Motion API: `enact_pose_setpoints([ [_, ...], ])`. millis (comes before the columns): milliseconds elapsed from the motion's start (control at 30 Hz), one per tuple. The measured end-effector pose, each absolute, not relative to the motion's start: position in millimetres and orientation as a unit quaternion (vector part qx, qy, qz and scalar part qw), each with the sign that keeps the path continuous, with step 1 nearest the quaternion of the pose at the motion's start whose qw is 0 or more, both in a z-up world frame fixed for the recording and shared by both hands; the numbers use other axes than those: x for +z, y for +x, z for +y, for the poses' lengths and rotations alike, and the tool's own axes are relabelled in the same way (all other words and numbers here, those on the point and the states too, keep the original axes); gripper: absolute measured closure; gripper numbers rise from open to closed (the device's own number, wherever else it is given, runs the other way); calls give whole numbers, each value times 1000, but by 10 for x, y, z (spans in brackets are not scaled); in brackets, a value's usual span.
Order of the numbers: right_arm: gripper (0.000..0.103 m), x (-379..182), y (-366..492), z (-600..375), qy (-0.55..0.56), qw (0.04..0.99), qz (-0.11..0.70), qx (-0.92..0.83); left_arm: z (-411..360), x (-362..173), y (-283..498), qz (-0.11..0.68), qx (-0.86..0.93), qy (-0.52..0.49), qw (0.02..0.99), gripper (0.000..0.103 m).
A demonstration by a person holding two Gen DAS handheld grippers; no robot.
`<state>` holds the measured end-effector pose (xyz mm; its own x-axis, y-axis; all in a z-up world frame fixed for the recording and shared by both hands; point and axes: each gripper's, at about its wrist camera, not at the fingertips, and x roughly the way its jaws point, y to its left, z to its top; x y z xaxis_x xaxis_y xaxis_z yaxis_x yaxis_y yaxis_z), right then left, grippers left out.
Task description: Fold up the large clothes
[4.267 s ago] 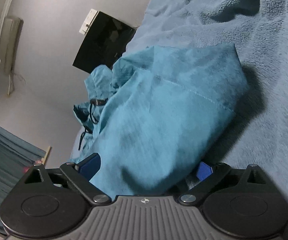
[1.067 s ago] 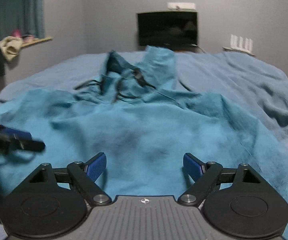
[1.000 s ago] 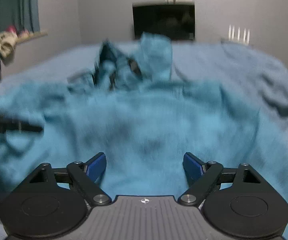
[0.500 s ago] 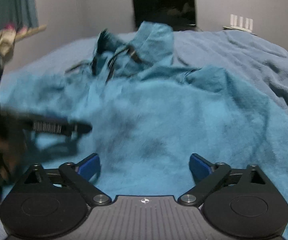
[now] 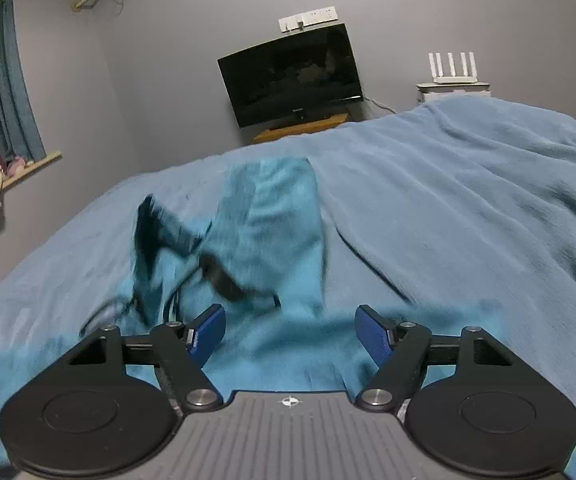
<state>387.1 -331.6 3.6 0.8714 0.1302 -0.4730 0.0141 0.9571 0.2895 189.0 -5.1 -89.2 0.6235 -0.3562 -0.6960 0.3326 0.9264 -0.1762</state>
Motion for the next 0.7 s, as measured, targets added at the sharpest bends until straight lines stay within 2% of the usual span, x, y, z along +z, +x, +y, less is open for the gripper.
enact_pose_setpoints([
  [200,29,14,4928,-3378,124,962,243,12,-132,-901,1943,400,-203,2,894,12],
  [400,28,-135,5807,-3575,182,948,257,44,-143,-926,1993,401,-206,-3,893,9],
  [600,22,-394,6434,-3593,201,934,291,56,-159,-939,2021,401,-207,-6,892,6],
  [667,26,-497,6550,-3654,233,921,304,76,-170,-951,2023,400,-209,-4,892,5],
  [700,37,-540,6588,-3684,253,913,308,91,-173,-956,2017,398,-209,-2,893,5],
])
